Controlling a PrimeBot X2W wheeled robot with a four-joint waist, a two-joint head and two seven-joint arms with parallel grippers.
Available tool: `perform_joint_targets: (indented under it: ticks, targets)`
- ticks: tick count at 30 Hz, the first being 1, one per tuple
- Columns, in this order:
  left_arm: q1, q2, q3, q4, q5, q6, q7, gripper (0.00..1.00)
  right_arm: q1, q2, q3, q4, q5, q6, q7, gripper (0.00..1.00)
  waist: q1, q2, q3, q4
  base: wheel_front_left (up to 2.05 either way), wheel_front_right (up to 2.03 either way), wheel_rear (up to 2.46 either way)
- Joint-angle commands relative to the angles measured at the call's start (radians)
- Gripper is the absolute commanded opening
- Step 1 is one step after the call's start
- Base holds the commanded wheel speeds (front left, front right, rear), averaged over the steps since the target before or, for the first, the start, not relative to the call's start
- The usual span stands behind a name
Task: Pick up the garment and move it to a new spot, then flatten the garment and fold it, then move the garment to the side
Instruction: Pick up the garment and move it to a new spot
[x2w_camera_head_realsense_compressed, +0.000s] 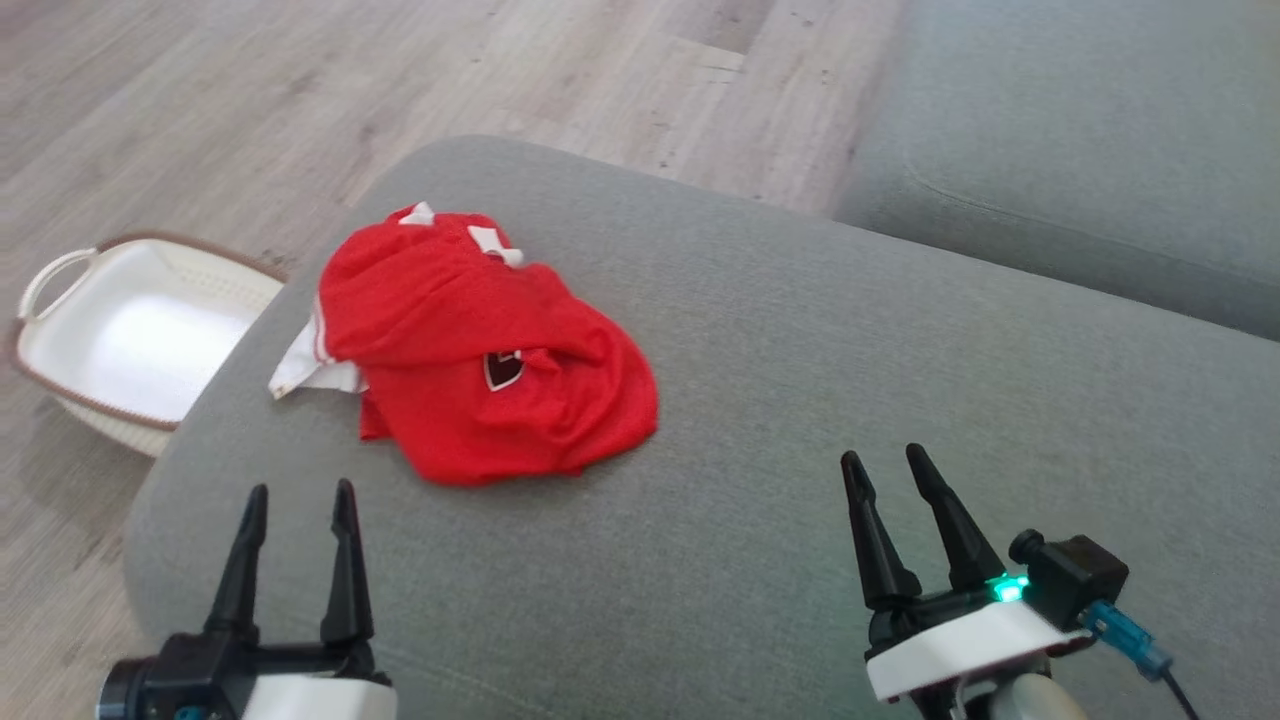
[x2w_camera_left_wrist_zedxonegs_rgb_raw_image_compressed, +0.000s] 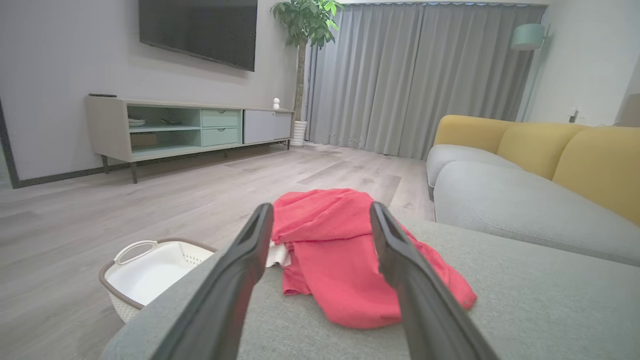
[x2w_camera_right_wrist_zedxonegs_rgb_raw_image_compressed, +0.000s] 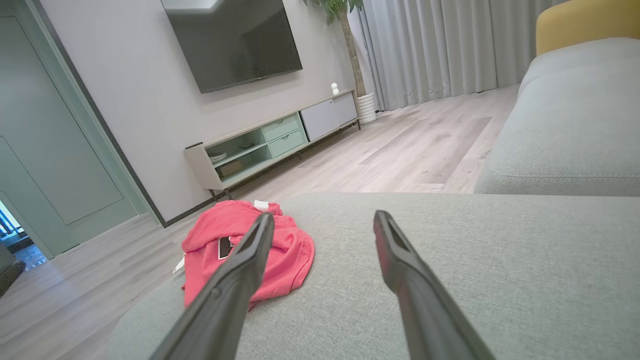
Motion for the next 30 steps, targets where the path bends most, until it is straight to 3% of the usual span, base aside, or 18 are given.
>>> perform_joint_targets:
  ticks: [1,7,14,22,30]
  targets:
    - [-0.044,-0.001,0.038,-0.035,0.011,-0.004,-0.010,1.00,-0.030,-0.006,0.025,-0.028,0.004,-0.001,-0.011,1.00,0.0000,0.0000,0.001,0.014,0.00,0.00,0.00]
    - [-0.047,-0.001,0.049,-0.034,0.016,-0.011,-0.010,1.00,-0.031,-0.006,0.025,-0.029,0.001,-0.001,-0.011,1.00,0.0000,0.0000,0.015,0.024,0.00,0.00,0.00]
    - [-0.126,0.022,0.049,-0.001,0.029,-0.029,-0.010,1.00,-0.060,-0.006,-0.016,-0.030,-0.022,-0.001,-0.011,1.00,0.0000,0.0000,0.101,-0.014,0.00,0.00,0.00]
    - [-0.384,0.154,-0.049,0.189,0.008,-0.040,-0.010,1.00,-0.119,-0.006,-0.083,-0.036,-0.074,-0.001,-0.011,1.00,0.0000,0.0000,0.236,-0.076,0.00,0.00,0.00]
    - [-0.664,0.320,-0.265,0.472,-0.175,-0.041,0.118,1.00,-0.169,-0.006,-0.114,-0.048,-0.093,-0.001,-0.011,1.00,0.0000,0.0000,0.318,-0.145,0.00,0.00,0.00]
